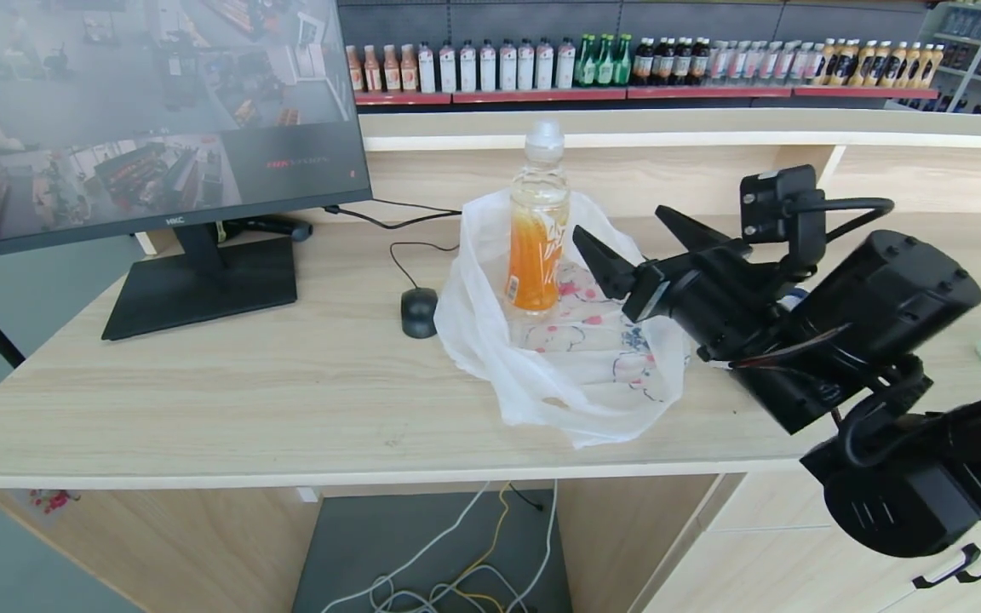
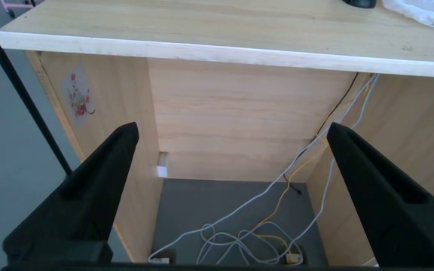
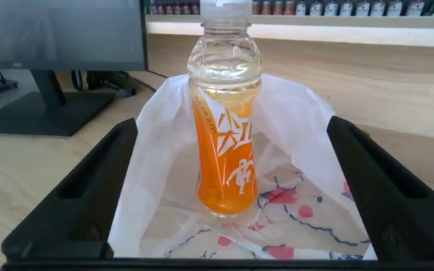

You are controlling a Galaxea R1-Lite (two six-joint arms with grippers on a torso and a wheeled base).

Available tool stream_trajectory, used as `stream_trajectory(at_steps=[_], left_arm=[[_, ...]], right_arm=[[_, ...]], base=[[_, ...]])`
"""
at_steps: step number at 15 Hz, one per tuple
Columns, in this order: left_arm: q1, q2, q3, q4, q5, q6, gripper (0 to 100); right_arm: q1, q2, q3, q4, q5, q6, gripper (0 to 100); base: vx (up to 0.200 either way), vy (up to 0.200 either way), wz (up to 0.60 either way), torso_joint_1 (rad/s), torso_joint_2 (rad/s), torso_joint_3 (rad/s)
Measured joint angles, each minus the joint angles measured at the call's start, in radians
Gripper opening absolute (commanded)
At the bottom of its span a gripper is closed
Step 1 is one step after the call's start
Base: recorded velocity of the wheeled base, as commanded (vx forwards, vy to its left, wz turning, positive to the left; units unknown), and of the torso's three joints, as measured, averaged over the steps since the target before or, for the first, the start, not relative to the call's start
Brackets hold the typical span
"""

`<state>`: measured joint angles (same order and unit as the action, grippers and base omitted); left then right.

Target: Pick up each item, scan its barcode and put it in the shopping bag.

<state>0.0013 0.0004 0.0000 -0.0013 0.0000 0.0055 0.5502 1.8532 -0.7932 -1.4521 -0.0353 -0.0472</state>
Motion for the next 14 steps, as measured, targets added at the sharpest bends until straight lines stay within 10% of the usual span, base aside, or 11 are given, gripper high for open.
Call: stream_trajectory(at_steps=[14], left_arm=[[0.000,0.000,0.000,0.000,0.000,-0.002,100]], right_arm=[[0.070,-0.157,0.314,-0.120,-0.153,0.036,100]], base=[[-0.043,0.000,0.00,0.001,0.00,0.001]])
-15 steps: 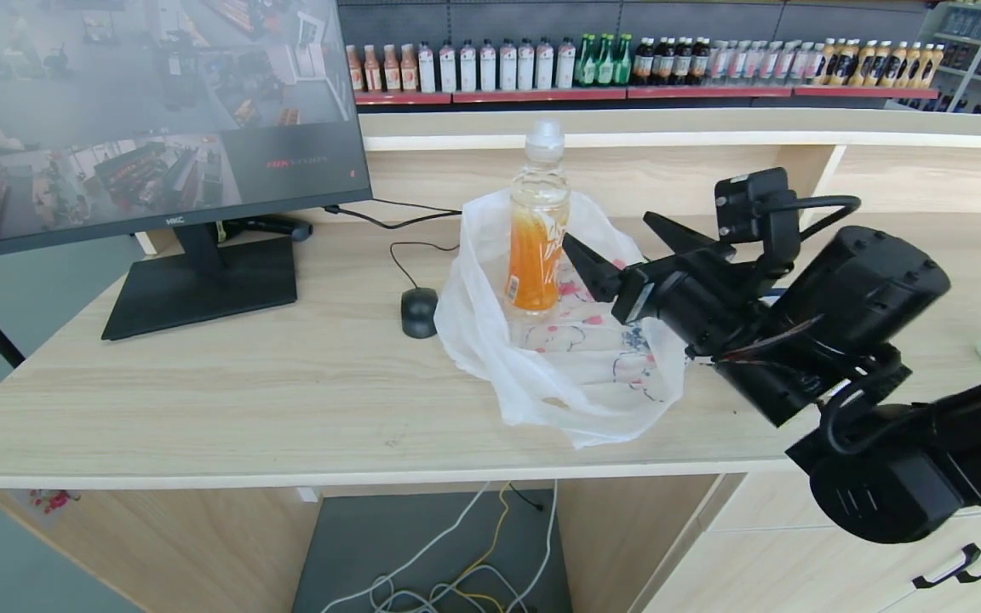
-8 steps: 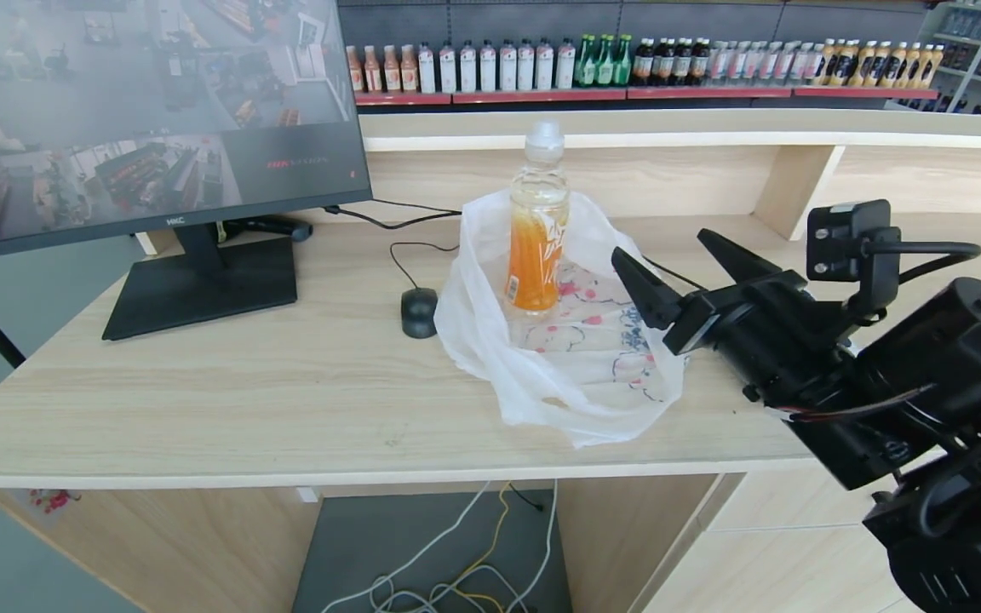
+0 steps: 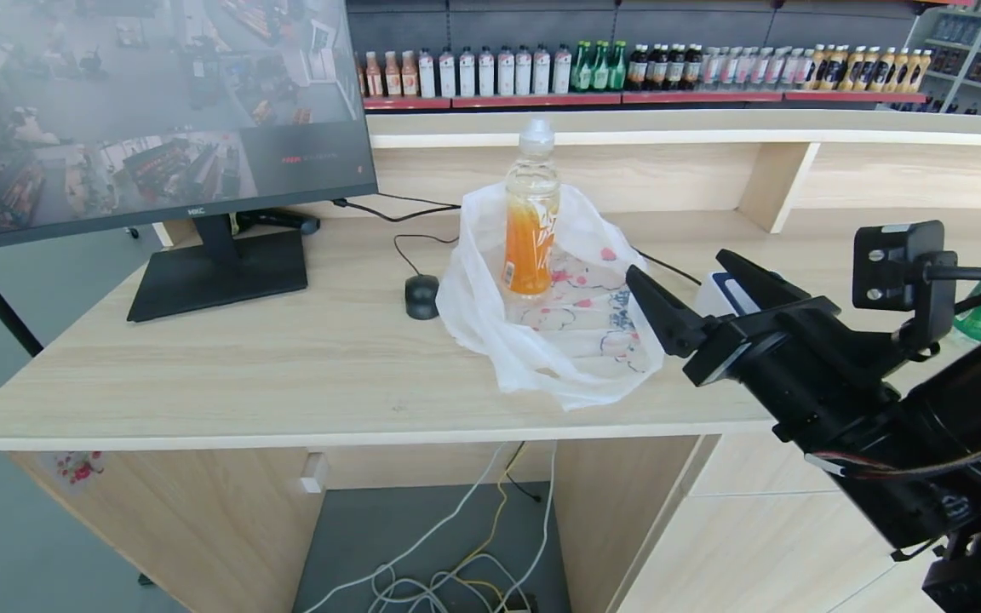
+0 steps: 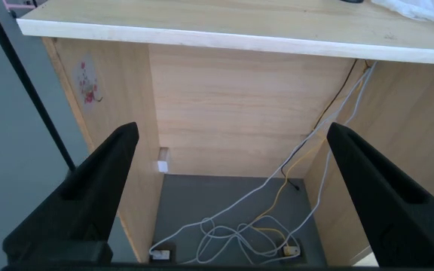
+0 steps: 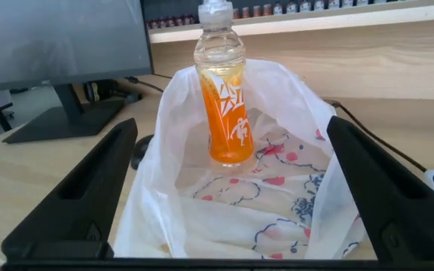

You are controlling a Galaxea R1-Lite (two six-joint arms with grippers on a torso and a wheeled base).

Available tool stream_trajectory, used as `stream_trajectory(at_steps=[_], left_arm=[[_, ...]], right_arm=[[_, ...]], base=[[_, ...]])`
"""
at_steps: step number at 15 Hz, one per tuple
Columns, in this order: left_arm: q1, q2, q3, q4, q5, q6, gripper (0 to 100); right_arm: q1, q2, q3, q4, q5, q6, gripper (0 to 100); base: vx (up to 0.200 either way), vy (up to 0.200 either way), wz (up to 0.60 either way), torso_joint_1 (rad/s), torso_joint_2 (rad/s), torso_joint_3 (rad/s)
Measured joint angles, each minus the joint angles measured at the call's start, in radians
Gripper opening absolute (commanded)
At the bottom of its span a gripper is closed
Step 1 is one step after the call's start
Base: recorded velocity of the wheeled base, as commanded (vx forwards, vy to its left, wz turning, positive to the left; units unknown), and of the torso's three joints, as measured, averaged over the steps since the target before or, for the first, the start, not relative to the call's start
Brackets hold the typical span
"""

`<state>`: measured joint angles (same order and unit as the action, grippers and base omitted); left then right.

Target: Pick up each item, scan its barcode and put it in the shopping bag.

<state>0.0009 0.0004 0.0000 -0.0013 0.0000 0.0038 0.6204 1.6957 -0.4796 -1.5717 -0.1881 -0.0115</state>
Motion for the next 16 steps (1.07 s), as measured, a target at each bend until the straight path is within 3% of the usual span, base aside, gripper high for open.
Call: stream_trajectory(at_steps=[5,16], left_arm=[[0.001,0.000,0.000,0.000,0.000,-0.002,100],[0.001,0.000,0.000,0.000,0.001,-0.010,100]], right_arm=[[-0.001,-0.009,0.004,0.003,-0.001,-0.004,100],[-0.003,-0.022,0.029,0.002,-0.002,-0.024,100]], base=[[0.000,0.000,0.00,0.000,0.00,0.000],[0.000,-0.200,0.00,0.004,0.00,0.003]])
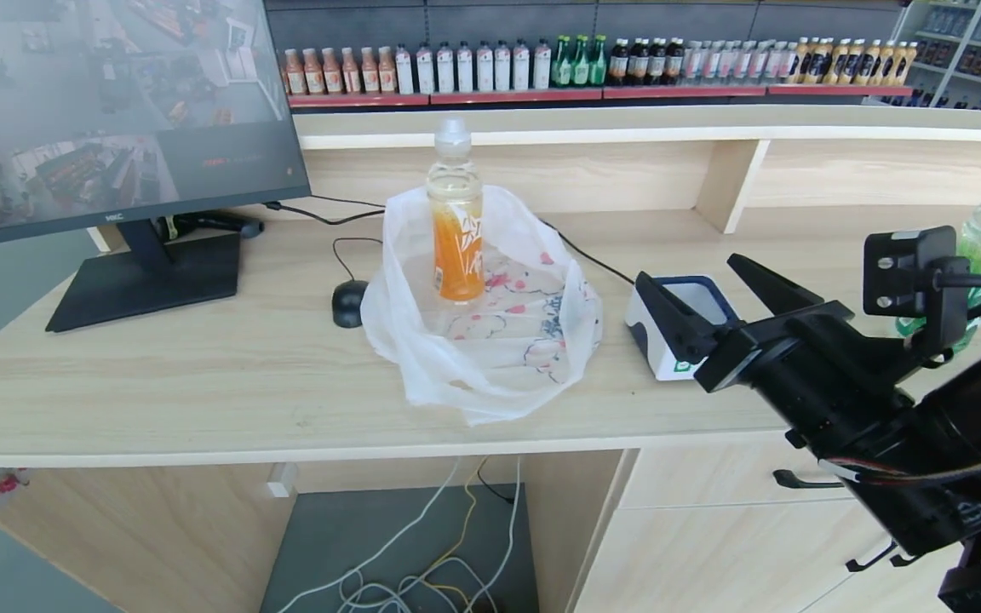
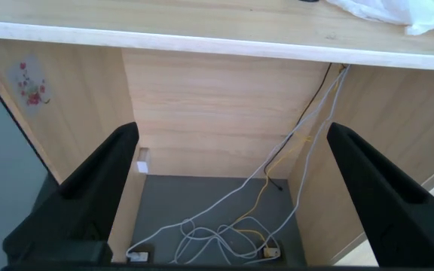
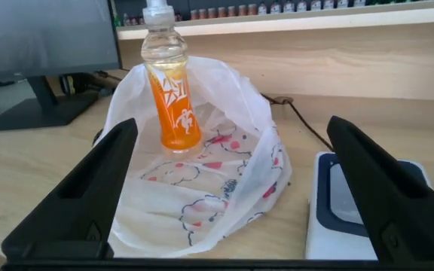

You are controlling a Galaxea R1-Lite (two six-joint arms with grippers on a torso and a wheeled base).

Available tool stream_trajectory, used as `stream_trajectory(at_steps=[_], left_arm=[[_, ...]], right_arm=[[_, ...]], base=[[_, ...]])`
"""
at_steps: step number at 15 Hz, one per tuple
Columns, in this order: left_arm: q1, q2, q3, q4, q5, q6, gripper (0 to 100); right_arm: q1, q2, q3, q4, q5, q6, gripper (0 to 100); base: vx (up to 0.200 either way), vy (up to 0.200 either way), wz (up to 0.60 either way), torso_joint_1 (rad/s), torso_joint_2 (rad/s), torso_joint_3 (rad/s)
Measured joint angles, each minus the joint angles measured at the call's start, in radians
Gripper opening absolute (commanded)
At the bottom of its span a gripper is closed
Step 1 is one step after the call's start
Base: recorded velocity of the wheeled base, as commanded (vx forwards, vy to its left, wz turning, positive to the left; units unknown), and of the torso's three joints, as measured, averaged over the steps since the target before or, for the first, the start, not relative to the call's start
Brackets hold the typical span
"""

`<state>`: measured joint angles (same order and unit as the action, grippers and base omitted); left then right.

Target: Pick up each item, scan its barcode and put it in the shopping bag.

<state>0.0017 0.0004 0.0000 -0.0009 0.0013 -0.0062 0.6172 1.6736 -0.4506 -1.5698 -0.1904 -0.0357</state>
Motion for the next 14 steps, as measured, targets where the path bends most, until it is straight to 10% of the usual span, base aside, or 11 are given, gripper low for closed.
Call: stream_trajectory(at_steps=[14], left_arm=[[0.000,0.000,0.000,0.000,0.000,0.000,100]], right_arm=[[-0.002,-0.045,0.078,0.000,0.000,-0.012,100]], base=[[0.000,-0.200,0.00,0.002,0.00,0.003]])
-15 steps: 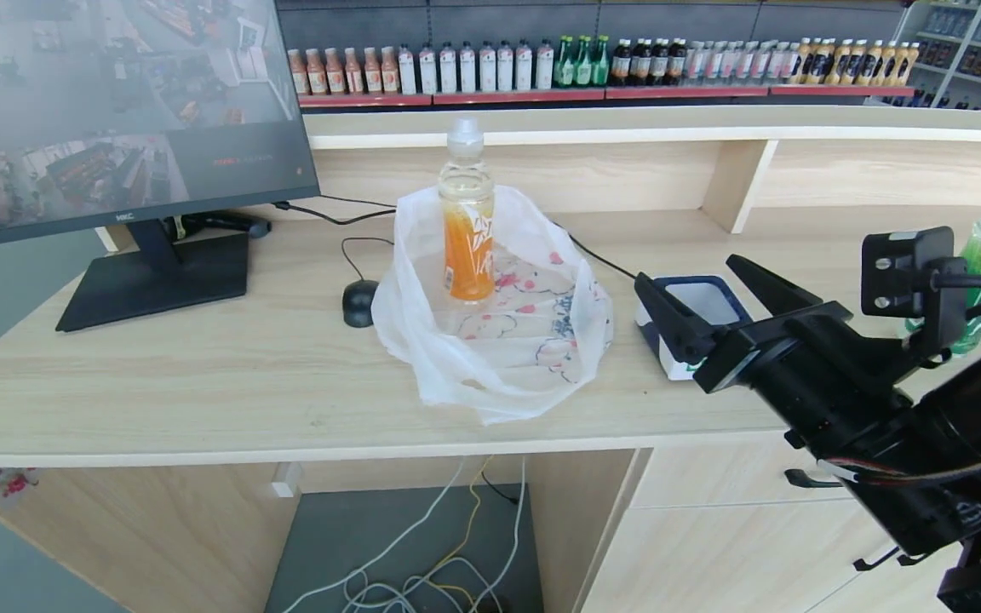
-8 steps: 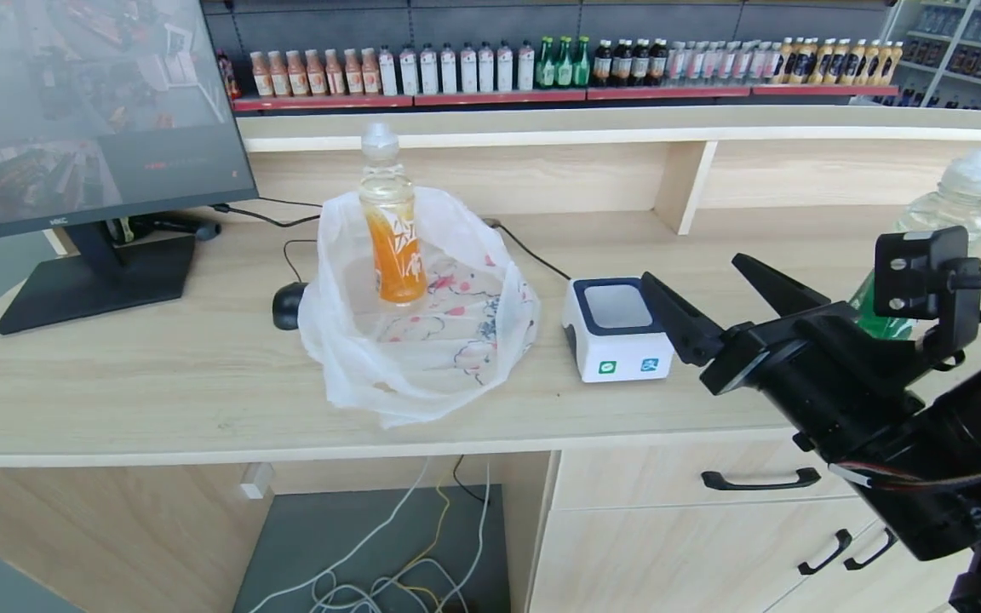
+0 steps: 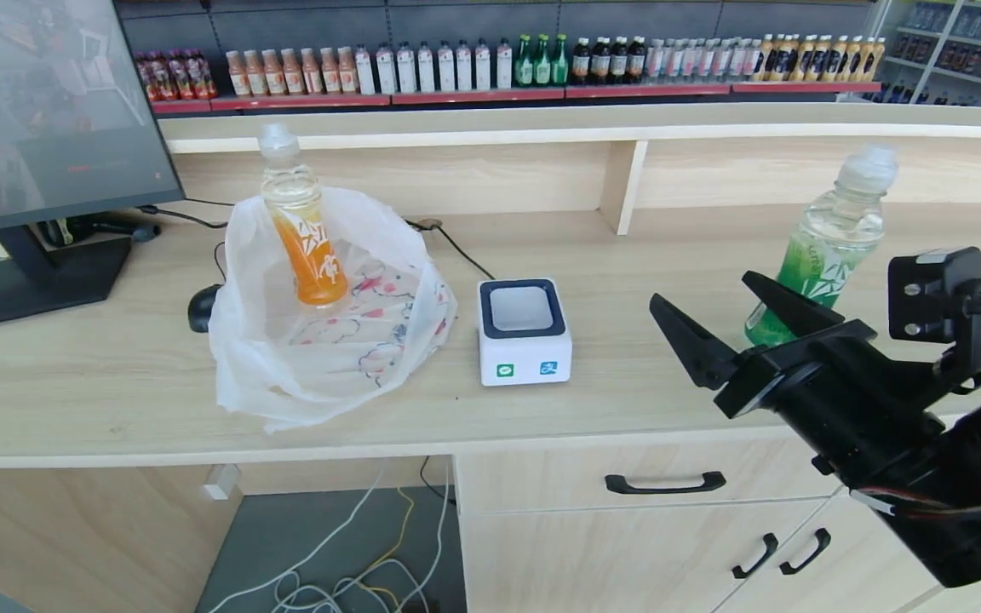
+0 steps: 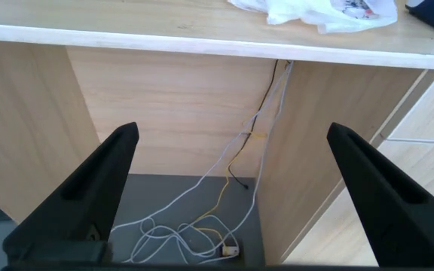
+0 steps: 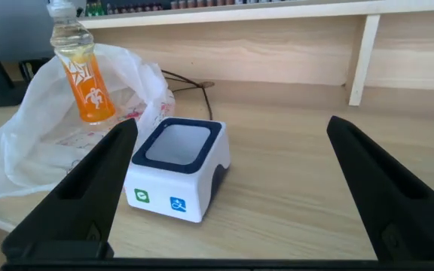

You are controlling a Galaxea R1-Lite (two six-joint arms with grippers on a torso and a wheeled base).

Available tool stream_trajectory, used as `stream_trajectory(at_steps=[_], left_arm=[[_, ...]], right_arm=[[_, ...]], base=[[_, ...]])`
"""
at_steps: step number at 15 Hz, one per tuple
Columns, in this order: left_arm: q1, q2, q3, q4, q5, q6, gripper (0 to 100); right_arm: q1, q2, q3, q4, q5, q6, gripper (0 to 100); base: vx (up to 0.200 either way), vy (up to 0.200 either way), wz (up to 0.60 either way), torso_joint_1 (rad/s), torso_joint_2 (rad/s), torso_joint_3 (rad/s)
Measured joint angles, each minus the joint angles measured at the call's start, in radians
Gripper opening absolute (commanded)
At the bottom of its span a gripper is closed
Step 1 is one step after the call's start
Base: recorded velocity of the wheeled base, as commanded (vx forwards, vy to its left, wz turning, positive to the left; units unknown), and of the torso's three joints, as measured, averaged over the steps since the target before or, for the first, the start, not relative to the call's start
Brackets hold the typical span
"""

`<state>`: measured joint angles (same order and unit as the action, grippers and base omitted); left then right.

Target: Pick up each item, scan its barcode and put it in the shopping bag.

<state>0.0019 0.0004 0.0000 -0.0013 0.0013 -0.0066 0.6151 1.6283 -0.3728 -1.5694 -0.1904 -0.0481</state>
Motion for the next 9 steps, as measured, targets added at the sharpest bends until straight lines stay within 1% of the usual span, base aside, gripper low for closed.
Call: stream_trajectory(at_steps=[9], left_arm=[[0.000,0.000,0.000,0.000,0.000,-0.001,100]], right_arm=[[-0.012,-0.021,0.049,0.000,0.000,0.000,100]], base=[[0.000,-0.200,0.00,0.001,0.00,0.001]])
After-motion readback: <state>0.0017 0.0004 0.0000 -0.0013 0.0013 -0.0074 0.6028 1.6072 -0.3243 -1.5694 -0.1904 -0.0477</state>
